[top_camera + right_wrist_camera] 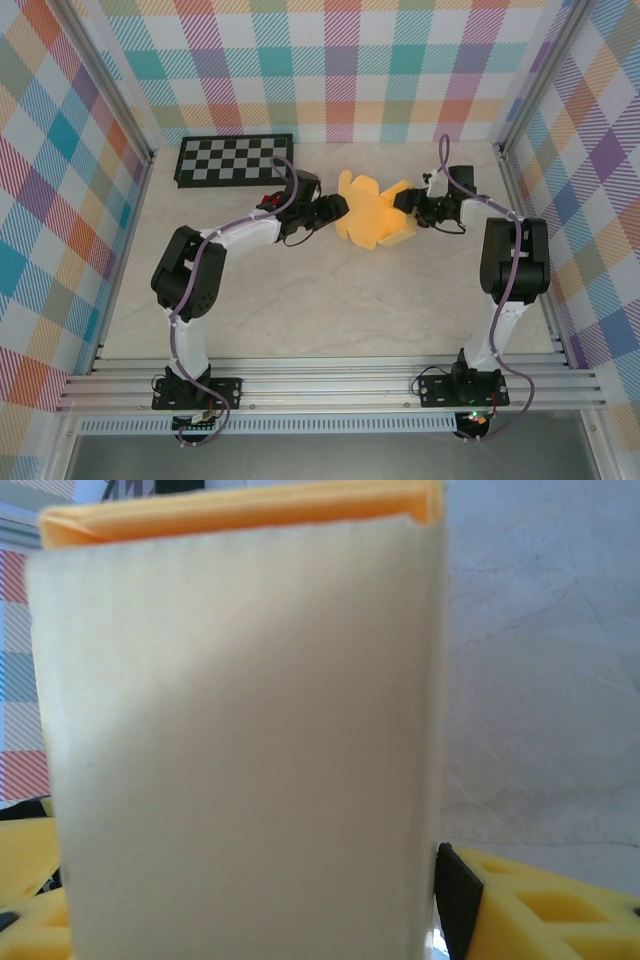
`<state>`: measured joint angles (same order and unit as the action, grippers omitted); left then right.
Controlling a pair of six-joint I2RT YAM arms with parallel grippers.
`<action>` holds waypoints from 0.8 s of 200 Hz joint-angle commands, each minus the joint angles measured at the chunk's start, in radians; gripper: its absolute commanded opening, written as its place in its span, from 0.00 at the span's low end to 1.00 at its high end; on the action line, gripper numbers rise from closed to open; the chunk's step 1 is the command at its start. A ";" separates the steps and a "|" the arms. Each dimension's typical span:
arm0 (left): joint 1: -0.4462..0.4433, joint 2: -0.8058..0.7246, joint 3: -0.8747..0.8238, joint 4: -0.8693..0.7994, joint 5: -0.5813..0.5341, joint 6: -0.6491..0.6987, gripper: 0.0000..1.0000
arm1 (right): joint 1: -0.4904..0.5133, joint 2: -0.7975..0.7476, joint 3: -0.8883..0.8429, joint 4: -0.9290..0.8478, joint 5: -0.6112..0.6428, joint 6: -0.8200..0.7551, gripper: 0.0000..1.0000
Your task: Fold the paper box
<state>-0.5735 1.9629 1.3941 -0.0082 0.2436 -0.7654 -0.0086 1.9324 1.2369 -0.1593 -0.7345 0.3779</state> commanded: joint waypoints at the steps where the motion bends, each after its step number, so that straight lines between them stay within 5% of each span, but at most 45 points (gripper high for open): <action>1: -0.031 0.016 0.113 -0.035 0.004 0.071 0.34 | 0.004 -0.048 -0.011 0.006 -0.018 -0.006 0.65; 29: -0.042 0.035 0.153 -0.116 -0.022 0.145 0.00 | 0.003 -0.060 -0.010 -0.019 0.010 -0.005 0.72; 92: -0.045 0.053 0.463 -0.706 -0.196 0.583 0.00 | -0.025 -0.111 0.060 -0.172 0.036 -0.145 0.78; 122: -0.045 -0.008 0.481 -0.814 -0.172 0.894 0.00 | -0.028 -0.186 0.108 -0.296 0.071 -0.435 0.77; 160: -0.045 -0.090 0.405 -0.827 -0.093 1.196 0.00 | 0.040 -0.332 -0.028 -0.097 -0.019 -0.789 0.72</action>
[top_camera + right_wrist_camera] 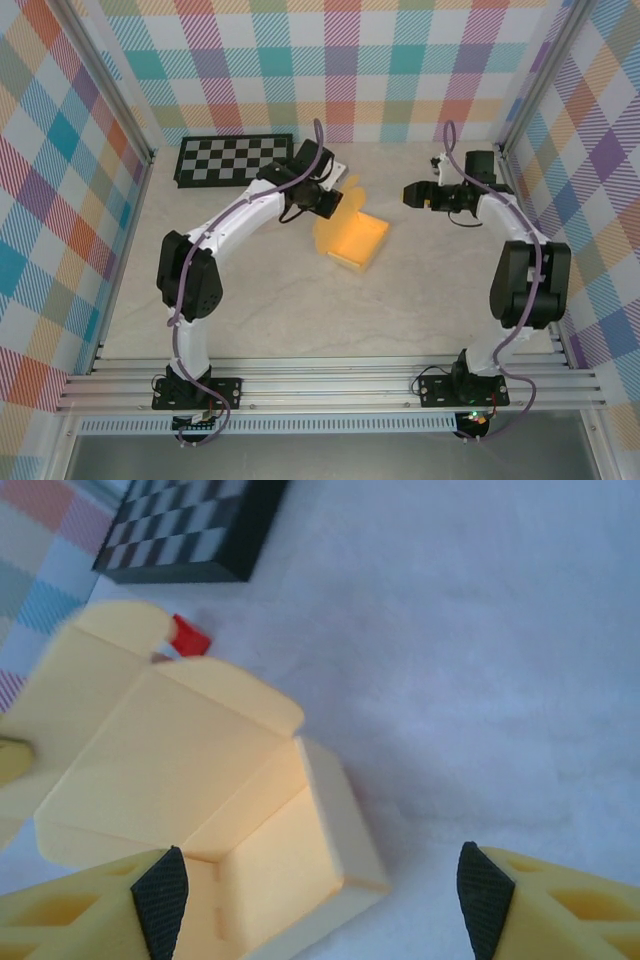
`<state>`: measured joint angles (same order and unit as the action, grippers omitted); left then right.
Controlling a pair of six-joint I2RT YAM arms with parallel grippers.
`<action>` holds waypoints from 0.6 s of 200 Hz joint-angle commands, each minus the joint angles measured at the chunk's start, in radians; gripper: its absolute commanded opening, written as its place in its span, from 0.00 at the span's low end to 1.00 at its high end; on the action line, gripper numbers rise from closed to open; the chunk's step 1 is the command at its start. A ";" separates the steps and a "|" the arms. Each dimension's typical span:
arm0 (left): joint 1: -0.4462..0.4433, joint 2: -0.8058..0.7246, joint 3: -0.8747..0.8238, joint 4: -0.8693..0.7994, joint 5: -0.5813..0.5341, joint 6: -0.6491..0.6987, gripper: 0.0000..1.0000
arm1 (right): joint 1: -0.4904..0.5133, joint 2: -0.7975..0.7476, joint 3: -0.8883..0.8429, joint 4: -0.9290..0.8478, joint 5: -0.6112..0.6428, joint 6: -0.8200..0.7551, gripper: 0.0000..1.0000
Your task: Fold the paper box
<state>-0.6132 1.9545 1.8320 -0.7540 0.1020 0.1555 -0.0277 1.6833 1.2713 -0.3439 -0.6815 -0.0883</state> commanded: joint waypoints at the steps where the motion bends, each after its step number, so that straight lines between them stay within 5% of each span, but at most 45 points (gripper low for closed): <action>1: -0.005 -0.082 -0.034 -0.081 0.049 0.277 0.00 | 0.067 -0.084 -0.066 0.090 -0.072 -0.341 0.71; 42: -0.005 -0.114 -0.030 -0.088 0.122 0.299 0.00 | 0.214 -0.046 -0.060 0.081 -0.046 -0.517 0.55; 72: -0.005 -0.146 -0.079 -0.080 0.123 0.297 0.00 | 0.224 -0.079 -0.171 0.247 -0.084 -0.491 0.56; 120: -0.005 -0.211 -0.141 -0.066 0.187 0.311 0.00 | 0.222 -0.054 -0.194 0.199 -0.092 -0.574 0.55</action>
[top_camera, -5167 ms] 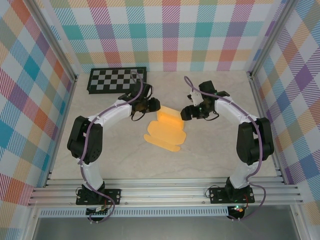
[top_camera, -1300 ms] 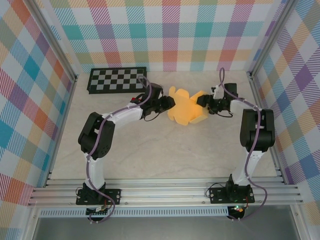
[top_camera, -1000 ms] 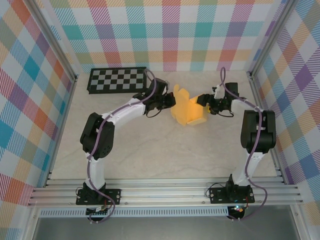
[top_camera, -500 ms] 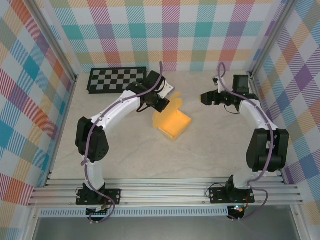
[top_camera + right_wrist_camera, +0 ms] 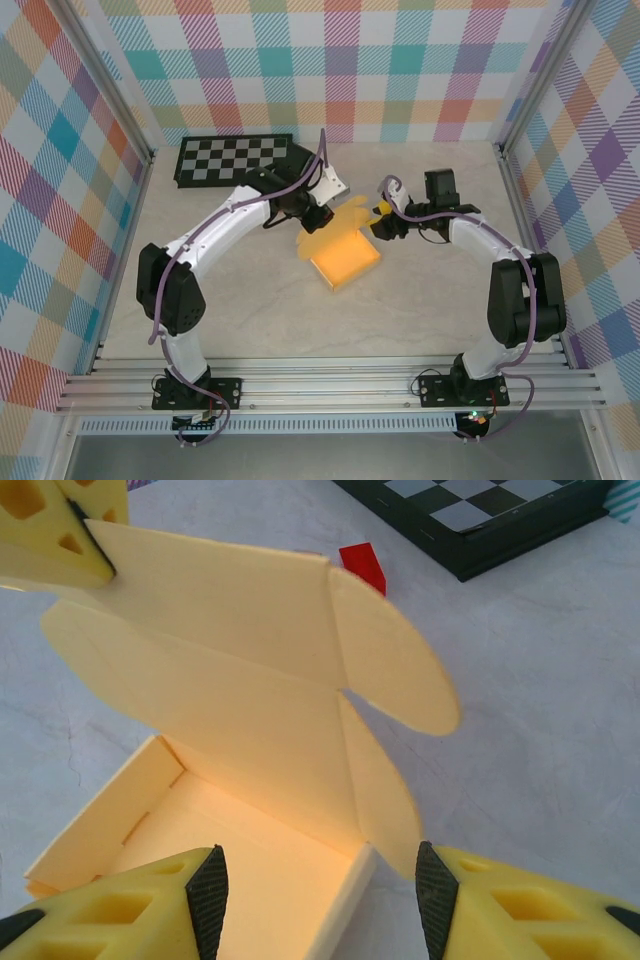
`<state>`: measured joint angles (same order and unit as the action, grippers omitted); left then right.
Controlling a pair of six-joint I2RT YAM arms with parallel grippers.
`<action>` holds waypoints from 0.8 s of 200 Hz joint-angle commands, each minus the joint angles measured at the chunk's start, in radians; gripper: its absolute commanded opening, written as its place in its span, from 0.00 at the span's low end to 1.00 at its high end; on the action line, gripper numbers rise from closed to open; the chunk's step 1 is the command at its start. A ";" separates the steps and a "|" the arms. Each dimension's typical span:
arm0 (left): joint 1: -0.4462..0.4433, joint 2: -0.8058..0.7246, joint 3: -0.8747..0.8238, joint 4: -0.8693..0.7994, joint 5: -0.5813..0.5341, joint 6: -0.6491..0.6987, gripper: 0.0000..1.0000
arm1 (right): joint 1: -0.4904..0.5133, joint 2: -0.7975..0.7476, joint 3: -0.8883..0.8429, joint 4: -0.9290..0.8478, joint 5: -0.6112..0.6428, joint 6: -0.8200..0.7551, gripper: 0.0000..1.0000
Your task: Fold the paper box
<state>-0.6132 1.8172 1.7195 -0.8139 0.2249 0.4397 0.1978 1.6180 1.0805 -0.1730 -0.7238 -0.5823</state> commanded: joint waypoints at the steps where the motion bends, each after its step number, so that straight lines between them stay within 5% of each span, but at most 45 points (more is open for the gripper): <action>1: -0.005 -0.075 -0.029 -0.005 0.066 0.028 0.00 | -0.003 0.012 -0.004 0.029 -0.050 -0.080 0.55; 59: -0.005 -0.107 -0.034 -0.010 0.111 0.037 0.00 | -0.003 0.006 -0.001 -0.021 -0.114 -0.161 0.54; 98: -0.005 -0.112 -0.031 -0.006 0.105 0.032 0.00 | -0.003 0.007 0.033 -0.092 -0.141 -0.189 0.35; 160: -0.006 -0.101 -0.018 -0.013 0.111 0.021 0.00 | 0.008 0.000 0.060 -0.105 -0.101 -0.158 0.35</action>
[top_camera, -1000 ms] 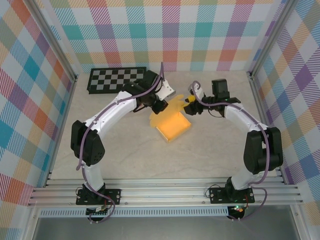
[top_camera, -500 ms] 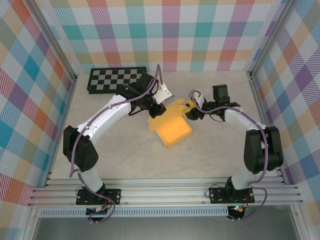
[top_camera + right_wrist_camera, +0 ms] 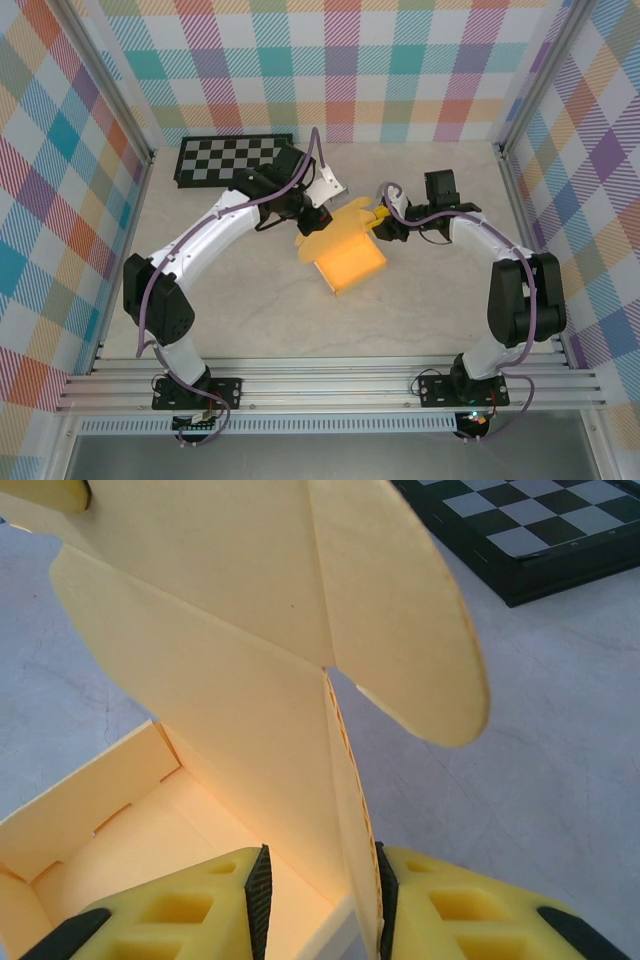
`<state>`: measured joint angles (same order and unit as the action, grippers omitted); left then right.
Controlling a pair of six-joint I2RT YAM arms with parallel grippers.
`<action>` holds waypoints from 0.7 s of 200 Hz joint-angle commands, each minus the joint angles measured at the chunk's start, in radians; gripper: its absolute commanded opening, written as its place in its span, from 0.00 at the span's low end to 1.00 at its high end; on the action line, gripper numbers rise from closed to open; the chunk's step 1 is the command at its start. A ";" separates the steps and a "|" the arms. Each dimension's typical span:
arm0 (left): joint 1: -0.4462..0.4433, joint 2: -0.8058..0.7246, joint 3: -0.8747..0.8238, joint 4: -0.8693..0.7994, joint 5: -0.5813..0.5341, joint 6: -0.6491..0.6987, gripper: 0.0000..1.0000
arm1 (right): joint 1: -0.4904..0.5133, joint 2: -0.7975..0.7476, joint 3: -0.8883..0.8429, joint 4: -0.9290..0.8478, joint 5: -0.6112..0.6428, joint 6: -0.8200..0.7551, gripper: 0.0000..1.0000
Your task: Fold the paper box
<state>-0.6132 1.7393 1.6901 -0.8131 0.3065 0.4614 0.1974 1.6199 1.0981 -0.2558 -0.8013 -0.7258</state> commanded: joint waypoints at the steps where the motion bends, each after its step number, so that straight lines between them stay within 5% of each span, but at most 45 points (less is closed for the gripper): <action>1: -0.006 -0.023 0.011 -0.014 0.030 -0.001 0.00 | 0.008 -0.002 0.043 -0.024 -0.024 -0.014 0.35; 54: -0.023 -0.011 0.023 -0.023 0.030 -0.001 0.00 | 0.038 0.010 0.070 -0.019 0.030 0.014 0.35; 105: -0.024 0.006 0.041 -0.011 -0.042 -0.054 0.00 | 0.040 0.007 0.077 -0.047 0.087 0.038 0.00; 140: -0.019 -0.013 0.017 0.072 -0.217 -0.211 0.42 | 0.040 -0.040 -0.013 0.071 0.205 0.125 0.00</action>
<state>-0.6334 1.7489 1.7023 -0.8055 0.2214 0.3756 0.2417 1.6176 1.1385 -0.2470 -0.6811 -0.6655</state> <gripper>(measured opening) 0.326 0.057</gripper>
